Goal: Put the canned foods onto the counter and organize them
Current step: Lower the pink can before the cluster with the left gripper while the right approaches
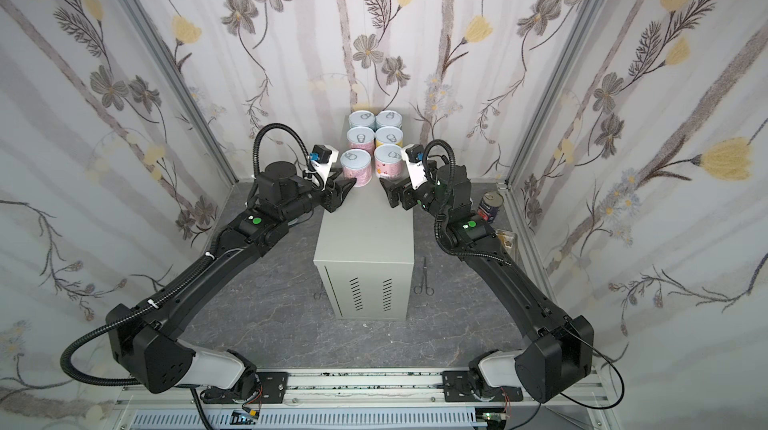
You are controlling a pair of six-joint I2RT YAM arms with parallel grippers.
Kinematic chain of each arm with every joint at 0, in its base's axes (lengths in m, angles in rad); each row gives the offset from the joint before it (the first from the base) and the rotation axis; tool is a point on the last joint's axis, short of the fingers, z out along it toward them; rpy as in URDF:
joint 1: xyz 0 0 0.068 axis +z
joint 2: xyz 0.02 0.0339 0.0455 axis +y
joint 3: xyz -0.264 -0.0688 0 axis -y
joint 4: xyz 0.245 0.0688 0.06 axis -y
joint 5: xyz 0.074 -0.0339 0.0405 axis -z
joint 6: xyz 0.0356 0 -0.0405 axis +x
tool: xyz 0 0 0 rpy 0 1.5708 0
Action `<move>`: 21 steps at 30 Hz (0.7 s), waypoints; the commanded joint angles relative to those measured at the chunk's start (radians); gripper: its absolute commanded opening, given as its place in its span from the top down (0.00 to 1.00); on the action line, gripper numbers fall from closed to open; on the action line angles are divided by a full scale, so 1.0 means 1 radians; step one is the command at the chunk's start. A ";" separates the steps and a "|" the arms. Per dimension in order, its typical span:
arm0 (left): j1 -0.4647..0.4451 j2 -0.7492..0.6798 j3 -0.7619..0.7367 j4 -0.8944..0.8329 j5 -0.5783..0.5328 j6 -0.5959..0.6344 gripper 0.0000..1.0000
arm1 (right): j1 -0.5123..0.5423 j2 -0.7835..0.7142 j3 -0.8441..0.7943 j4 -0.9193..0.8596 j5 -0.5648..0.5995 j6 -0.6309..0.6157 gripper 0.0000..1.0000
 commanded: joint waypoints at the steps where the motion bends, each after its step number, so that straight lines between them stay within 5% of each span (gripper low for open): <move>1: 0.002 0.011 0.021 0.016 -0.007 -0.012 0.50 | 0.001 0.004 0.007 0.044 0.000 -0.006 0.01; 21: 0.008 0.041 0.044 0.024 -0.022 -0.027 0.50 | 0.001 0.006 -0.022 0.079 0.029 -0.009 0.01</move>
